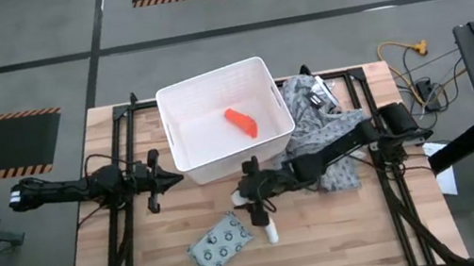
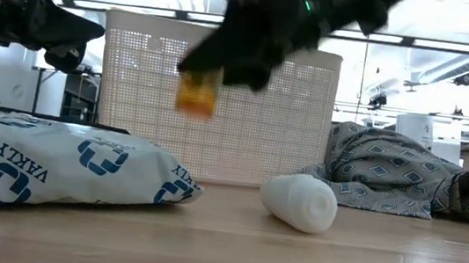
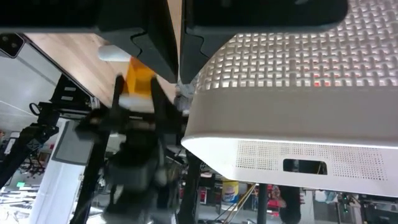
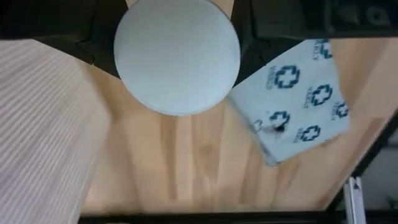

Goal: Pick & place medical supplies in basket/bin
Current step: Put the white medicine bottle into the white bin

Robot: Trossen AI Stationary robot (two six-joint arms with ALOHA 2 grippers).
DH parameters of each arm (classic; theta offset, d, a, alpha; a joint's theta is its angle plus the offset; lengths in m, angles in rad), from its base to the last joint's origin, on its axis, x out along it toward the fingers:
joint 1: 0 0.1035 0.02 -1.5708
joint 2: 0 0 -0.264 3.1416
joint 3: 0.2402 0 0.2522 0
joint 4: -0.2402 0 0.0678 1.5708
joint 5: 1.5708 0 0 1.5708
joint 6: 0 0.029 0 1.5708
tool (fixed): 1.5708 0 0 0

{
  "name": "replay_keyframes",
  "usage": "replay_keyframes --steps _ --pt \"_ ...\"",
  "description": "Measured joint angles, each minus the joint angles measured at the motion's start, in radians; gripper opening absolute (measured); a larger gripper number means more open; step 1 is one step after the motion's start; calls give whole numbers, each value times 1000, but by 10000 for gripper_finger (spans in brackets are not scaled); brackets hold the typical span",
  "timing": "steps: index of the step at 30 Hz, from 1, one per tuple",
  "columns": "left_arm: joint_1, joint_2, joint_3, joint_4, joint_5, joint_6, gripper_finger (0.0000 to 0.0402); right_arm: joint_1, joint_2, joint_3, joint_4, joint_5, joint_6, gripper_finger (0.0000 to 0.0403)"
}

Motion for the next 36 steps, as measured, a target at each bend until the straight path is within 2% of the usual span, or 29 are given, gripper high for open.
replay_keyframes --steps 8,14,21,27,32,36 --pt "0 1 0 0 0 0 0 -57 -21 325 -482 11 -239 188" --pt "0 2 0 0 0 0 0 -115 -25 451 -631 13 -312 188" --pt "0 2 0 0 0 0 0 -141 -25 536 -652 -69 -307 187" --pt "0 2 0 0 0 0 0 -177 -25 655 -651 -61 -333 187" --pt "0 2 0 0 0 0 0 -275 -24 704 -647 -14 -315 187" --pt "0 2 0 0 0 0 0 -390 -18 675 -636 -7 -182 187"
